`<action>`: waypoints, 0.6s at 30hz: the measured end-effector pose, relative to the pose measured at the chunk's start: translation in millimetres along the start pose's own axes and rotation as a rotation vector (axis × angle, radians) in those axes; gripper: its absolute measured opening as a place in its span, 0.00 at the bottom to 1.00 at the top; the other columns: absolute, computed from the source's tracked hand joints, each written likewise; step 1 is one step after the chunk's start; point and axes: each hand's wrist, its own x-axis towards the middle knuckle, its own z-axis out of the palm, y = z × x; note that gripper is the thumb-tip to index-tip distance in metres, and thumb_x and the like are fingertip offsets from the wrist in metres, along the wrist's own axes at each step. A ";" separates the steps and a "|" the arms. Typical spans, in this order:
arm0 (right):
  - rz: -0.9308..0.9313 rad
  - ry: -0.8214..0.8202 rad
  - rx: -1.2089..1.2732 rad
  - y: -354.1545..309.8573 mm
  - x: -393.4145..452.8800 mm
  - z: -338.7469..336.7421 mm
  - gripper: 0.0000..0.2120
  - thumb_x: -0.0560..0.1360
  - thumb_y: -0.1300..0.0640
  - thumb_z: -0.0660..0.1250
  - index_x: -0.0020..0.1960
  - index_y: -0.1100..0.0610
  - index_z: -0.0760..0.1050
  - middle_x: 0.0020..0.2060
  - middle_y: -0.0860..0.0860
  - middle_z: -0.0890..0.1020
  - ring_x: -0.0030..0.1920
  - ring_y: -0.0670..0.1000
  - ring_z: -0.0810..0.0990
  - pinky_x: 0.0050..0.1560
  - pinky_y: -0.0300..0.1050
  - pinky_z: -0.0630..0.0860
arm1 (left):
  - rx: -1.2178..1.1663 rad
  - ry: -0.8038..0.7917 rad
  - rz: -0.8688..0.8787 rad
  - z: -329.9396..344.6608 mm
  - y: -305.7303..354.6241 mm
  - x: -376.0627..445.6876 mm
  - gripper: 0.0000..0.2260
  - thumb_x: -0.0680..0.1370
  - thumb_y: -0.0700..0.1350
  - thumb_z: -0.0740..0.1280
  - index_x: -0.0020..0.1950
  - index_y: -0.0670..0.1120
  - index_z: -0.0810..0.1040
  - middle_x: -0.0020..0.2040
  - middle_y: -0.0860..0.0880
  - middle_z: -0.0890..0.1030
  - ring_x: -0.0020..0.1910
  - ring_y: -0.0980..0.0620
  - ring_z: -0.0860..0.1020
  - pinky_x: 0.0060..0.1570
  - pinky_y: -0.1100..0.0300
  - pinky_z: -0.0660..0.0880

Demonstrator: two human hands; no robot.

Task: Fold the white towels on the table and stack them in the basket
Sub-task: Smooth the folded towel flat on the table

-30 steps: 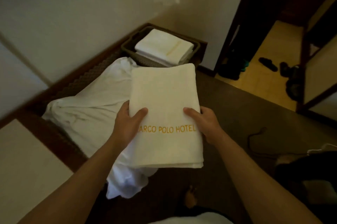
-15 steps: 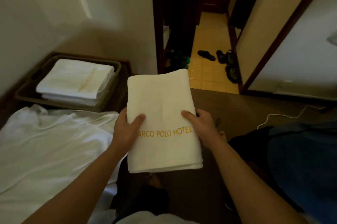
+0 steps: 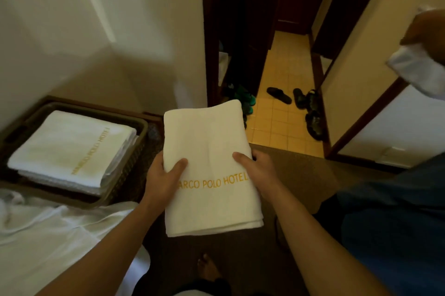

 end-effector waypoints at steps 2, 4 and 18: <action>-0.012 -0.051 -0.021 -15.7 25.8 14.5 0.08 0.78 0.53 0.73 0.54 0.56 0.81 0.38 0.48 0.87 0.36 0.46 0.86 0.30 0.37 0.78 | -0.007 0.034 0.010 -6.3 7.3 21.8 0.19 0.79 0.51 0.71 0.69 0.50 0.74 0.56 0.52 0.84 0.50 0.53 0.85 0.41 0.59 0.83; -0.020 -0.097 -0.041 -27.4 49.1 33.5 0.09 0.78 0.53 0.73 0.54 0.56 0.81 0.38 0.48 0.87 0.37 0.48 0.87 0.31 0.39 0.79 | -0.014 0.084 0.008 -17.3 11.4 37.5 0.19 0.79 0.51 0.71 0.69 0.50 0.75 0.56 0.51 0.84 0.50 0.54 0.85 0.41 0.59 0.82; -0.038 -0.715 -0.278 -100.2 205.1 283.7 0.07 0.78 0.55 0.73 0.51 0.59 0.81 0.39 0.52 0.88 0.39 0.53 0.87 0.35 0.44 0.81 | -0.105 0.784 -0.242 -152.6 -11.5 132.6 0.17 0.79 0.51 0.72 0.66 0.51 0.75 0.56 0.51 0.83 0.52 0.49 0.83 0.52 0.47 0.82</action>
